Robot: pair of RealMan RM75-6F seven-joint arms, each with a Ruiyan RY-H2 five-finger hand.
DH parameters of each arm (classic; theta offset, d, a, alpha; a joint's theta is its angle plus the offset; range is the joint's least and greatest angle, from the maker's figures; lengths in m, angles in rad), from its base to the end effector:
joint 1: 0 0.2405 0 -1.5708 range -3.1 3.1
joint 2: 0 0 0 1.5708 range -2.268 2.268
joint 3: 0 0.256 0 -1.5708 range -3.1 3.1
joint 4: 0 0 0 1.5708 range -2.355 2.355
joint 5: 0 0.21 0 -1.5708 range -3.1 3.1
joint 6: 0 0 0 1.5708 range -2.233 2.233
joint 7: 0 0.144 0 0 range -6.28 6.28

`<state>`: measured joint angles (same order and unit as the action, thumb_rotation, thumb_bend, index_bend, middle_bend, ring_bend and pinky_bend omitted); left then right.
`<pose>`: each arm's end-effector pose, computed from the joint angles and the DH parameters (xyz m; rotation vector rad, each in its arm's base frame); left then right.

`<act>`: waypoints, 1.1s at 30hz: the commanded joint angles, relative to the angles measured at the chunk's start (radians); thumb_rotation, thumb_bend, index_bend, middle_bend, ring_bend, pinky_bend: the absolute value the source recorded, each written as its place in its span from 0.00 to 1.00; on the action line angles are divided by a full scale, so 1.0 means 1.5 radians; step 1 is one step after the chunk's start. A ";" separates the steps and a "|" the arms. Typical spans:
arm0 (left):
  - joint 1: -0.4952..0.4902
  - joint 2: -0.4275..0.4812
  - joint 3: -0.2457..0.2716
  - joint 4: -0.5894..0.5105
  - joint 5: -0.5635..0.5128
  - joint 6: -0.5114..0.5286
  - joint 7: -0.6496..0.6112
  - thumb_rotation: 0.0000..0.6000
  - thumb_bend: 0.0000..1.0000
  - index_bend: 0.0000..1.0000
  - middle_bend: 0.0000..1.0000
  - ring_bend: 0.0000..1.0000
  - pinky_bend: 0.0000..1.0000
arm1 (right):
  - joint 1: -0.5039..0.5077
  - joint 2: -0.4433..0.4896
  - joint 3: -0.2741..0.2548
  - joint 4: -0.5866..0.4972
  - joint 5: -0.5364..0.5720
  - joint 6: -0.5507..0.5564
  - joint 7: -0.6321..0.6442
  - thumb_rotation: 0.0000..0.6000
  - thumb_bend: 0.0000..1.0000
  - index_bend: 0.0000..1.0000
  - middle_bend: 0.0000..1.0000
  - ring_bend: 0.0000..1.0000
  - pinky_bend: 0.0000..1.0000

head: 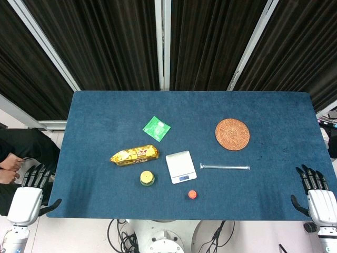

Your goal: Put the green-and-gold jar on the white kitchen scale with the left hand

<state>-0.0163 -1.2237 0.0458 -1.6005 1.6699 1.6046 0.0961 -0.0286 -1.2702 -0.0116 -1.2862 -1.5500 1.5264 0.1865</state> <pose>-0.2912 0.1385 0.1223 -1.4702 -0.8590 -0.9679 -0.3709 -0.1309 0.1360 1.3601 -0.9766 0.8421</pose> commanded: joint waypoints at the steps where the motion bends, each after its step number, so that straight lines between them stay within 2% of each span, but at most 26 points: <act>1: 0.001 0.000 0.000 0.000 0.000 0.000 0.000 1.00 0.14 0.04 0.06 0.00 0.02 | 0.000 -0.002 -0.001 0.002 0.000 -0.002 0.003 1.00 0.28 0.00 0.00 0.00 0.00; 17: 0.002 0.004 0.002 -0.009 0.015 0.004 0.004 1.00 0.14 0.04 0.06 0.00 0.03 | -0.009 -0.001 -0.002 0.008 -0.010 0.017 0.023 1.00 0.28 0.00 0.00 0.00 0.00; 27: -0.041 -0.011 -0.003 -0.028 0.036 -0.053 0.028 1.00 0.14 0.04 0.06 0.00 0.03 | -0.003 0.004 0.005 -0.004 -0.008 0.014 0.021 1.00 0.28 0.00 0.00 0.00 0.00; 30: -0.063 -0.023 -0.005 -0.023 0.069 -0.062 0.021 1.00 0.14 0.07 0.09 0.00 0.05 | -0.001 0.008 0.005 -0.013 -0.013 0.015 0.019 1.00 0.28 0.00 0.00 0.00 0.00; 33: -0.097 -0.029 -0.012 -0.027 0.104 -0.082 0.020 1.00 0.14 0.12 0.13 0.02 0.14 | 0.003 0.013 0.006 -0.022 -0.014 0.010 0.017 1.00 0.28 0.00 0.00 0.00 0.00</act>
<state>-0.1264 -1.2561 0.0365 -1.6385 1.7918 1.5053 0.1294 -0.0253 -1.2526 -0.0032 -1.3175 -1.5707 1.5432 0.2126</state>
